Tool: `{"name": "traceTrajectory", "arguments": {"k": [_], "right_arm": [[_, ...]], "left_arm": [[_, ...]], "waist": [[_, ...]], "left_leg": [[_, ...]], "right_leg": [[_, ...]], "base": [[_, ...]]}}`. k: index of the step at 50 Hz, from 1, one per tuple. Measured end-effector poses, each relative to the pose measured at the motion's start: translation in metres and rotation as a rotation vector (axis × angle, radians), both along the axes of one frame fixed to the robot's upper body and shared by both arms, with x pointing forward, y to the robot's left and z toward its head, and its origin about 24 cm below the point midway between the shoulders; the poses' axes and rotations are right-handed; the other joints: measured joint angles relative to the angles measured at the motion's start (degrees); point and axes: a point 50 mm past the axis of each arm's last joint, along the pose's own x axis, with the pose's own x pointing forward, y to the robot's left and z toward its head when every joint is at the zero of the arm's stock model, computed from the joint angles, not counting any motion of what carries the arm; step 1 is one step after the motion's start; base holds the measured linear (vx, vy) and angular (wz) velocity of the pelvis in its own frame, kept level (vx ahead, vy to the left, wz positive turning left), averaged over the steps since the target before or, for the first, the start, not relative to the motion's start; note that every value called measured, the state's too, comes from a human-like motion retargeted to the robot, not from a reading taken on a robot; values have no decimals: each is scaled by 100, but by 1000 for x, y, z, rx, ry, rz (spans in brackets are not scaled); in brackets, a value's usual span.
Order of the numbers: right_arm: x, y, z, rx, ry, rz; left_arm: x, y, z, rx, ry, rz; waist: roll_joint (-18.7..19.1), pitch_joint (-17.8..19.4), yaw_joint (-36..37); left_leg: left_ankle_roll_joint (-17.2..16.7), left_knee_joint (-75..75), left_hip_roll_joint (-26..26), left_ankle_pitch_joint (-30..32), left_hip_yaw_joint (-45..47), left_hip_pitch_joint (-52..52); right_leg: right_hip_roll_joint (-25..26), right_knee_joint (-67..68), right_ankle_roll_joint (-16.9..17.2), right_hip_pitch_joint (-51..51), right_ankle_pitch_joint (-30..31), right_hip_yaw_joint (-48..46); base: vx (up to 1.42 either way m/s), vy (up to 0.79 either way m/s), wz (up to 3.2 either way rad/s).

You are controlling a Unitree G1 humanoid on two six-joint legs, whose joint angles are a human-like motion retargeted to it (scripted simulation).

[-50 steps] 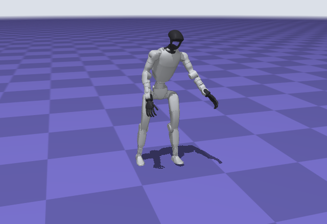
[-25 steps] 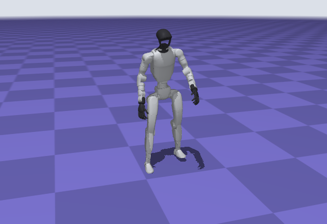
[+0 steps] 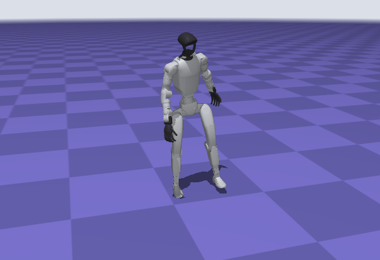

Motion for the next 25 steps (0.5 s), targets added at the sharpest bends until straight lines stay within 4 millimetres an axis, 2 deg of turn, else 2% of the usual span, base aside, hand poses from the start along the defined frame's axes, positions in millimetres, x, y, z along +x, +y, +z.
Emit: {"name": "traceTrajectory", "arguments": {"k": [5, 8, 10, 14, 19, 22, 25], "right_arm": [[7, 2, -2, 4, 72, 88], [18, 11, -3, 19, 111, 153], [29, 19, -2, 32, 112, 189], [58, 42, 9, 48, 9, 228], [92, 71, 35, 61, -229, 269], [100, 80, 51, 69, -341, 315], [100, 83, 61, 71, -401, 362]], "left_arm": [[-7, -18, -5, -164, 37, -173], [6, -21, -6, -248, 32, -363], [23, -18, -4, -266, 3, -480], [77, -4, 5, -162, -123, -584], [160, 14, 25, 75, -274, -568], [213, 19, 45, 202, -301, -616], [268, 15, 73, 322, -329, -726]], "waist": [[222, -239, 278], [178, -354, 429], [77, -398, 533], [-288, -345, 699], [-813, -107, 708], [-1034, 32, 581], [-1110, 116, 372]], "left_leg": [[-357, -662, 186, 122, 308, 85], [-467, -857, 220, 137, 581, 112], [-503, -942, 236, 146, 754, 138], [-501, -972, 273, 111, 980, 195], [-444, -967, 280, -34, 1057, 327], [-412, -955, 249, -153, 1010, 423], [-430, -943, 279, -256, 895, 539]], "right_leg": [[154, 81, 0, 205, -205, 49], [169, 67, 0, 270, -261, 123], [175, 49, 0, 290, -284, 197], [193, 38, 0, 293, -320, 370], [179, 124, 0, 321, -391, 509], [150, 252, -3, 352, -335, 532], [218, 363, -56, 342, -311, 536]], "base": [[18, 14, -21], [16, 16, -30], [15, 16, -39], [14, 15, -42], [15, 18, -23], [17, 21, 11], [20, 16, 33]]}}
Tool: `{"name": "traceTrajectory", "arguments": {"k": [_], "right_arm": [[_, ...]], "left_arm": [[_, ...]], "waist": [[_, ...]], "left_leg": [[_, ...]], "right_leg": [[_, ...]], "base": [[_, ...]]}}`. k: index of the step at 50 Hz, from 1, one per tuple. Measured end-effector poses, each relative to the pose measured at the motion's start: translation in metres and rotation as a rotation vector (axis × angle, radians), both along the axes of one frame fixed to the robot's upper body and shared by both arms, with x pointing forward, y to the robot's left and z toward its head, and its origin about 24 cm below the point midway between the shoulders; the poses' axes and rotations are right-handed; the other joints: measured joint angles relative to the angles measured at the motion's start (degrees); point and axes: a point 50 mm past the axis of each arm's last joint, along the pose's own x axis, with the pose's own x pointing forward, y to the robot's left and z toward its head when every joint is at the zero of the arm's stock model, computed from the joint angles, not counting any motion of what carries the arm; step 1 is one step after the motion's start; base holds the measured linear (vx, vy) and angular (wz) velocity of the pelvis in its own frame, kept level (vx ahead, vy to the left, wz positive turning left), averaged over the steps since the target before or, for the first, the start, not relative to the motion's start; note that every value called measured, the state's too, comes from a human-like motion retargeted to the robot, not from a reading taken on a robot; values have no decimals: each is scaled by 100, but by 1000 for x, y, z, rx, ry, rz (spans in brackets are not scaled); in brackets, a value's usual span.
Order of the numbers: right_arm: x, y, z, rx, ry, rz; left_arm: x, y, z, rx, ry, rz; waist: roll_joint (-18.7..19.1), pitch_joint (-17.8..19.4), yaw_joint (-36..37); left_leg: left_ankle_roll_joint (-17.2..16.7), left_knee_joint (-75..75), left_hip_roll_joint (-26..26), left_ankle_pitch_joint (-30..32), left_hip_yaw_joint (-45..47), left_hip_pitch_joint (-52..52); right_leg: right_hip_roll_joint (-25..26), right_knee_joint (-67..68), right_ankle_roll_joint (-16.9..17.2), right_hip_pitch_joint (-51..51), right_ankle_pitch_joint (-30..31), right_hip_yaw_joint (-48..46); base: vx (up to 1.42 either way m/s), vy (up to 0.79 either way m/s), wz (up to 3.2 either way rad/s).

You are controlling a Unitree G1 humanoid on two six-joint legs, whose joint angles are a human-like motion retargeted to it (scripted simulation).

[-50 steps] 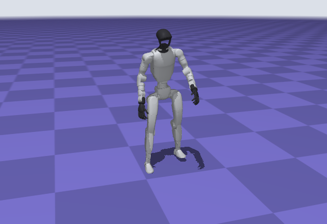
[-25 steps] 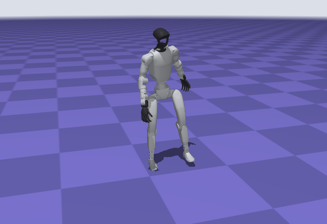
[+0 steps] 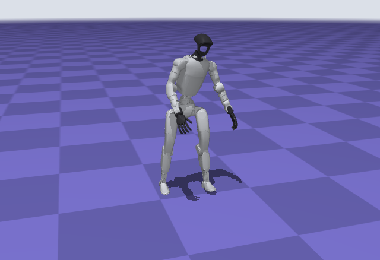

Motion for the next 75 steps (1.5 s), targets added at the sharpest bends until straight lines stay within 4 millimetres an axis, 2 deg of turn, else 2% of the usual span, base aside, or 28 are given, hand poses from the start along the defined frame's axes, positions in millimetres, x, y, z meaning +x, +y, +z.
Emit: {"name": "traceTrajectory", "arguments": {"k": [3, 6, 10, 13, 17, 20, 23, 25, 27, 30, 32, 35, 37, 39, 43, 45, 47, 50, 55, 60, 66, 70, 73, 75], "right_arm": [[-7, -3, 3, -8, -18, 18], [-15, -12, 1, -19, -14, -2], [-28, -26, -5, -31, 23, -55], [-41, -36, -13, -45, 70, -93], [-56, -51, -19, -68, 119, -135], [-65, -61, -21, -76, 147, -163], [-75, -71, -24, -71, 177, -203], [-82, -78, -25, -64, 193, -237], [-87, -85, -26, -57, 196, -275], [-92, -92, -26, -51, 186, -331], [-93, -96, -27, -52, 176, -359], [-94, -98, -27, -58, 164, -386], [-92, -98, -28, -63, 157, -396], [-89, -97, -28, -68, 150, -402], [-79, -97, -27, -82, 134, -411], [-72, -96, -26, -92, 130, -409], [-64, -96, -25, -105, 135, -398], [-51, -95, -24, -131, 162, -360], [-33, -89, -27, -165, 264, -257], [-19, -69, -29, -126, 300, -203], [-12, -27, -25, -2, 138, -170], [-22, -7, -19, 49, 46, -90], [-36, -2, -19, 42, 34, -33], [-45, -4, -21, 21, 49, -12]], "left_arm": [[55, -15, 36, 78, -132, -95], [105, -41, 80, 62, -361, -139], [149, -81, 139, -82, -685, -158], [164, -107, 171, -187, -843, -189], [174, -137, 196, -246, -940, -261], [175, -155, 198, -245, -940, -340], [167, -168, 181, -252, -881, -424], [157, -172, 160, -269, -821, -463], [140, -170, 130, -293, -743, -473], [103, -157, 76, -330, -595, -429], [70, -142, 37, -347, -469, -360], [8, -115, -17, -347, -252, -220], [-37, -95, -46, -326, -101, -107], [-84, -76, -66, -297, 42, 16], [-168, -48, -84, -242, 271, 262], [-202, -39, -85, -228, 349, 363], [-226, -35, -85, -234, 402, 431], [-251, -35, -84, -276, 455, 480], [-263, -39, -83, -400, 511, 432], [-246, -20, -74, -410, 496, 294], [-192, 32, -46, -154, 349, 199], [-139, 56, -25, 50, 244, 190], [-80, 59, -3, 128, 90, 216], [-33, 52, 16, 121, -72, 251]], "waist": [[46, 41, -267], [134, 95, -591], [285, 163, -1101], [390, 209, -1471], [600, 306, -1888], [859, 377, -2108], [1109, 408, -2268], [1266, 395, -2347], [1423, 353, -2401], [1631, 261, -2426], [1713, 190, -2383], [1754, 90, -2242], [1732, 45, -2103], [1686, 22, -1949], [1567, 43, -1649], [1512, 78, -1510], [1471, 118, -1375], [1427, 166, -1159], [1326, 153, -699], [975, -18, -120], [180, -293, 272], [-306, -360, 117], [-440, -300, -164], [-415, -212, -362]], "left_leg": [[-59, 56, 54, -128, -147, 127], [-108, 150, 66, -282, -311, 249], [-135, 263, 48, -483, -545, 426], [-130, 315, 11, -612, -712, 573], [-155, 348, 7, -754, -956, 727], [-239, 364, 129, -844, -1160, 793], [-243, 399, 127, -891, -1420, 807], [-213, 433, 64, -879, -1595, 797], [-180, 475, -2, -808, -1738, 774], [-144, 536, -60, -622, -1863, 729], [-125, 564, -75, -483, -1869, 688], [-99, 571, -79, -327, -1803, 600], [-86, 547, -77, -280, -1735, 513], [-74, 508, -85, -257, -1668, 406], [-43, 420, -159, -198, -1546, 143], [-26, 376, -215, -144, -1462, 0], [-15, 324, -264, -81, -1334, -139], [-7, 222, -310, 3, -1078, -324], [6, 11, -316, 79, -665, -503], [29, -27, -210, 209, -435, -566], [-9, -22, 36, 407, -122, -408], [-11, -3, 34, 265, 73, -239], [-56, 7, 48, 116, 81, -101], [-120, 17, 110, 40, 33, -7]], "right_leg": [[51, -45, -77, -87, -113, -205], [32, -223, -107, -223, -43, -483], [8, -520, -110, -451, 304, -532], [-64, -650, -78, -680, 813, -544], [-185, -672, 37, -1024, 1082, -851], [-147, -672, 56, -1172, 971, -1095], [-209, -672, 56, -1130, 1220, -1175], [-324, -672, 56, -1045, 1415, -1279], [-445, -672, 56, -949, 1400, -1430], [-547, -670, 56, -820, 1184, -1606], [-552, -670, 56, -755, 1067, -1664], [-495, -670, 56, -681, 933, -1692], [-421, -669, 56, -639, 849, -1677], [-344, -665, 56, -588, 761, -1646], [-242, -645, 56, -435, 579, -1566], [-216, -622, 56, -340, 487, -1521], [-200, -541, 56, -263, 378, -1467], [-169, -420, 56, -146, 237, -1363], [-118, -255, 56, 45, 30, -1073], [-47, -199, 56, 147, -102, -634], [122, -300, 56, 188, -127, -117], [68, -363, 56, 264, -58, 75], [77, -380, -68, 302, 41, 110], [127, -392, -201, 265, 37, 18]], "base": [[23, 12, 43], [25, 10, 51], [26, 6, 55], [27, 1, 54], [29, -6, 60], [31, -20, 69], [33, -22, 81], [33, -20, 83], [33, -20, 76], [32, -23, 56], [30, -26, 28], [28, -28, 2], [27, -28, -18], [25, -26, -26], [24, -19, -27], [24, -11, -25], [24, -7, -27], [24, -3, -34], [25, 2, -58], [28, 6, -89], [28, 8, -89], [22, 19, -45], [16, 17, -1], [13, 10, 23]]}}
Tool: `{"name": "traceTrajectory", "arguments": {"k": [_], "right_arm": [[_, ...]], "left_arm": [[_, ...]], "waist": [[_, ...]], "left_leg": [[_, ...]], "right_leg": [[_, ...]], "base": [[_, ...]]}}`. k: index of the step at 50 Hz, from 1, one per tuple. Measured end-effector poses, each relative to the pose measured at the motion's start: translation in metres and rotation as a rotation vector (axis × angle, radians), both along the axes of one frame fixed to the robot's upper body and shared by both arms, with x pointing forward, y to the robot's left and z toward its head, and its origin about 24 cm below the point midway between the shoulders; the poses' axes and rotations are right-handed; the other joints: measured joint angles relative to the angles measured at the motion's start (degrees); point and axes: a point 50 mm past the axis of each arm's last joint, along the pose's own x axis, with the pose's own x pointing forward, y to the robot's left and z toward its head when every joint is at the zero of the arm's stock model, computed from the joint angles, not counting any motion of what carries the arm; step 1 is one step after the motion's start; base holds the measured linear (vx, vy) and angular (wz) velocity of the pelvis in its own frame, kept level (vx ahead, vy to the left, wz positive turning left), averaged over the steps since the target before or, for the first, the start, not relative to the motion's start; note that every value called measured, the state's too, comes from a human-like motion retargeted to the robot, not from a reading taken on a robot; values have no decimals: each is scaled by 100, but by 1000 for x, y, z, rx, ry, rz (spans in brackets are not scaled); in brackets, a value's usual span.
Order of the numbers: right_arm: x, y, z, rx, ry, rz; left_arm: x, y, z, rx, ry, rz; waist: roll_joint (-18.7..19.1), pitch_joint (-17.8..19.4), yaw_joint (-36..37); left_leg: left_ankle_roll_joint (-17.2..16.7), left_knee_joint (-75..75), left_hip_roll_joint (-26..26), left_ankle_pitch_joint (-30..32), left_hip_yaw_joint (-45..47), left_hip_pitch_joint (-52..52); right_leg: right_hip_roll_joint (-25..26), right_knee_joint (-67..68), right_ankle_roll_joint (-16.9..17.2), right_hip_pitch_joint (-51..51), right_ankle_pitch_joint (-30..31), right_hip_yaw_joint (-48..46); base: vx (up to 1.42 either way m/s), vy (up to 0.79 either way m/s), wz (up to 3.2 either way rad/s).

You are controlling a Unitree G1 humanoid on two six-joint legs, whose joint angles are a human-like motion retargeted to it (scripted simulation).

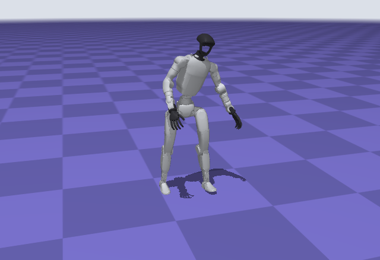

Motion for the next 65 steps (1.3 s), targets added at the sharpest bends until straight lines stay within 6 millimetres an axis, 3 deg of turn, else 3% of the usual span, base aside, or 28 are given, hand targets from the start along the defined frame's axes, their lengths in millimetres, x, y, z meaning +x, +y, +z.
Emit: {"name": "traceTrajectory", "arguments": {"k": [4, 8, 11, 15, 19, 23, 28, 33, 39, 42, 46, 52, 55, 58, 61, 65], "right_arm": [[-15, -13, -9, -65, 74, -2], [-32, -30, -21, -109, 180, -27], [-48, -39, -27, -126, 245, -41], [-59, -45, -30, -125, 284, -57], [-67, -49, -33, -117, 310, -78], [-74, -57, -36, -116, 341, -116], [-79, -75, -39, -113, 379, -222], [-76, -94, -41, -102, 385, -410], [-58, -106, -38, -137, 371, -542], [-42, -106, -32, -182, 369, -501], [-14, -103, -21, -244, 340, -394], [25, -95, 1, -264, 227, -312], [39, -88, 9, -242, 172, -292], [47, -78, 13, -217, 134, -254], [48, -64, 13, -195, 105, -192], [41, -44, 10, -165, 62, -90]], "left_arm": [[104, -43, 57, -135, -434, 16], [179, -111, 124, -285, -725, -153], [208, -160, 164, -267, -801, -373], [225, -212, 205, -97, -811, -680], [224, -245, 212, 31, -781, -896], [212, -263, 182, 23, -709, -1016], [177, -260, 107, -121, -516, -1047], [115, -228, 19, -306, -280, -898], [12, -169, -62, -435, -37, -483], [-43, -141, -85, -461, 77, -262], [-109, -114, -100, -473, 223, -34], [-178, -101, -105, -499, 397, 134], [-193, -104, -107, -534, 435, 166], [-190, -107, -107, -574, 408, 180], [-170, -107, -106, -605, 310, 186], [-123, -107, -99, -628, 103, 180]], "waist": [[190, 356, -346], [406, 704, -660], [559, 879, -876], [822, 1023, -1085], [1086, 997, -1309], [1407, 817, -1540], [1896, 436, -1691], [2194, 31, -1541], [2270, -265, -1108], [2264, -314, -891], [2235, -310, -627], [2123, -253, -254], [1994, -234, -57], [1770, -230, 157], [1452, -218, 351], [973, -124, 477]], "left_leg": [[-89, 73, 54, -117, -184, 135], [-107, 128, 8, -218, -412, 250], [-140, 140, -9, -300, -560, 368], [-318, 126, 174, -405, -696, 492], [-421, 161, 227, -516, -898, 522], [-394, 252, 219, -594, -1182, 483], [-311, 367, 243, -581, -1373, 380], [-243, 338, 146, -472, -1329, 281], [-128, 197, -103, -297, -1390, 111], [-100, 152, -194, -219, -1346, -7], [-110, 96, -247, -139, -1105, -177], [-87, -24, -286, -17, -693, -377], [-33, -42, -306, 63, -587, -430], [30, -37, -298, 168, -554, -428], [73, -22, -261, 219, -547, -379], [111, 48, -265, 94, -539, -262]], "right_leg": [[-14, -86, -86, -287, 125, -360], [-97, -246, 79, -692, 543, -433], [-166, -277, 235, -1012, 992, -524], [-77, -280, 257, -1380, 1068, -855], [-98, -280, 257, -1470, 1087, -1058], [-176, -280, 257, -1346, 1364, -1311], [-178, -280, 257, -1160, 1115, -1623], [-152, -280, 257, -1003, 850, -1667], [-217, -278, 257, -772, 618, -1482], [-259, -264, 257, -622, 487, -1394], [-273, -239, 257, -413, 326, -1299], [-257, -129, 257, -171, 116, -1133], [-257, -71, 257, -86, 21, -1025], [-240, -39, 257, -31, -49, -913], [-206, -28, 257, 8, -107, -809], [-239, 14, 257, 94, -193, -705]], "base": [[10, 8, 41], [12, 3, 53], [17, -4, 50], [22, -17, 39], [27, -19, 50], [31, -24, 64], [31, -26, 54], [30, -21, 9], [28, -10, -26], [26, -5, -27], [25, -3, -25], [25, 2, -31], [26, 8, -40], [26, 10, -44], [27, 11, -39], [26, 16, -18]]}}
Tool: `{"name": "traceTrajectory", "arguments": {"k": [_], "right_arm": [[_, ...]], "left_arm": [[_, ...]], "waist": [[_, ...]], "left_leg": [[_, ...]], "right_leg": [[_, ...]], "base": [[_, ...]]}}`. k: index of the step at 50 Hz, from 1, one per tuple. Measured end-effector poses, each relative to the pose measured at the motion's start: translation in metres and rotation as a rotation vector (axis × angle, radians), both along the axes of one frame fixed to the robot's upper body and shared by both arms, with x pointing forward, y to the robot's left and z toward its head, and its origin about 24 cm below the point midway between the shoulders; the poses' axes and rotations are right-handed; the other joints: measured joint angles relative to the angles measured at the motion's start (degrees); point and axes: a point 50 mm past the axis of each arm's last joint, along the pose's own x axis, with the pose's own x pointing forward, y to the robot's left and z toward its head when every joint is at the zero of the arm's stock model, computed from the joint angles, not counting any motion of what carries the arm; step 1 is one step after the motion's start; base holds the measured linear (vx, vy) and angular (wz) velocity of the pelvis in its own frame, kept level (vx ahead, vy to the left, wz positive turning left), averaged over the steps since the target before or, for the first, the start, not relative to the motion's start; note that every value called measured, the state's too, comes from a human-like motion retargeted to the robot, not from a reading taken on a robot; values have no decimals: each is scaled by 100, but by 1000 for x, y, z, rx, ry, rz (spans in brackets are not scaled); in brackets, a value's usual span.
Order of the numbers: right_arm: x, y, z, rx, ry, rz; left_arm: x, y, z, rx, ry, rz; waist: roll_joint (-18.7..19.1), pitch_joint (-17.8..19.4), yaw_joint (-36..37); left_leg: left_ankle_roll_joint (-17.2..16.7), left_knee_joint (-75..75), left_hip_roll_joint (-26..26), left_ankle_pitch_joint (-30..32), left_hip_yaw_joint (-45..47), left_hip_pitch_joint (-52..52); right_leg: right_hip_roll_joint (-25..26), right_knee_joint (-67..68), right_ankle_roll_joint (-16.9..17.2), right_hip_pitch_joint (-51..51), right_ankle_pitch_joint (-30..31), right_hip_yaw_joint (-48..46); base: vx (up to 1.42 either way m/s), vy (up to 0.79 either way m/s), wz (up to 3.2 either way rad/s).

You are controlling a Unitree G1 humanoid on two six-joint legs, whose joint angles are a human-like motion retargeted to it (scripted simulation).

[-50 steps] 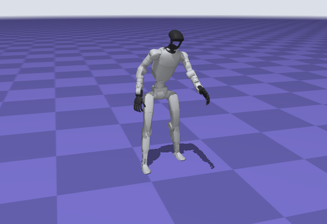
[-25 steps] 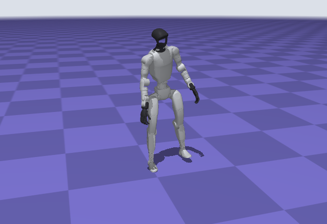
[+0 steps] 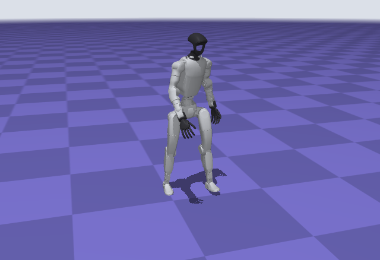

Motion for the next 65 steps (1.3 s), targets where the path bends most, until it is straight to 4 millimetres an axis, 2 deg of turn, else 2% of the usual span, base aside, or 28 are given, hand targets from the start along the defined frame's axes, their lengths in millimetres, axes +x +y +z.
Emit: {"name": "traceTrajectory", "arguments": {"k": [4, 8, 12, 16, 19, 22, 28, 33, 38, 45, 53, 60, 65], "right_arm": [[-15, 14, 0, 46, -47, 74], [-31, 18, 1, 87, -84, 92], [-44, 10, 4, 92, -102, 50], [-52, -4, 8, 78, -112, -12], [-58, -11, 12, 74, -125, -45], [-57, -20, 20, 70, -165, -77], [-53, -42, 37, 29, -222, -135], [-44, -60, 43, -59, -207, -138], [-27, -71, 46, -156, -171, -122], [7, -71, 53, -230, -137, -96], [49, -61, 67, -234, -142, -120], [73, -35, 75, -187, -184, -117], [71, -6, 60, -136, -150, -10]], "left_arm": [[54, -3, 15, 22, -204, 7], [97, -10, 34, 71, -339, -85], [124, -16, 50, 141, -405, -232], [137, -22, 63, 174, -462, -336], [137, -25, 68, 161, -499, -366], [137, -30, 72, 121, -533, -370], [128, -50, 71, -32, -553, -373], [108, -65, 70, -169, -553, -419], [88, -71, 72, -252, -553, -442], [79, -69, 68, -273, -529, -452], [79, -61, 62, -238, -521, -379], [74, -41, 51, -177, -486, -192], [63, -12, 41, -108, -399, -113]], "waist": [[-294, 194, -113], [-320, 400, -383], [-242, 662, -749], [-95, 965, -1162], [180, 1097, -1418], [530, 1204, -1642], [1161, 1280, -2020], [1646, 1055, -2175], [1863, 681, -2029], [1788, 338, -1486], [1442, 358, -897], [979, 447, -472], [447, 425, -123]], "left_leg": [[-12, 68, 23, -200, -56, 186], [-66, 122, 175, -331, -160, 371], [-100, 161, 252, -436, -271, 510], [-106, 180, 266, -542, -448, 630], [-225, 169, 517, -620, -569, 710], [-340, 163, 724, -687, -738, 706], [-324, 215, 637, -684, -1201, 631], [-278, 306, 523, -494, -1201, 594], [-322, 274, 522, -357, -792, 486], [-352, 51, 435, -290, -407, 194], [-290, -86, 150, -117, -66, -157], [-208, -94, 70, -115, 465, -454], [-180, -94, 120, 21, 581, -488]], "right_leg": [[25, 209, -94, 72, 156, 83], [177, 447, -207, -142, 143, 101], [94, 242, -176, -572, 80, -265], [0, -226, -13, -990, 893, -344], [165, -295, 0, -1376, 1358, -362], [252, -295, 0, -1661, 1205, -522], [-3, -295, 0, -1559, 1597, -1004], [-166, -295, 0, -1308, 1352, -1277], [-83, -295, 0, -1186, 1147, -1347], [-5, -295, 0, -930, 863, -1262], [-215, -194, 0, -427, 496, -1093], [-274, -22, 0, -174, 198, -792], [-199, 16, 0, -67, 23, -461]], "base": [[25, 15, 11], [21, 6, 22], [19, 0, 28], [20, -9, 45], [23, -26, 42], [25, -25, 56], [27, -23, 79], [29, -20, 62], [25, -24, 11], [23, -15, -15], [24, -1, -21], [26, 4, -43], [31, 9, -69]]}}
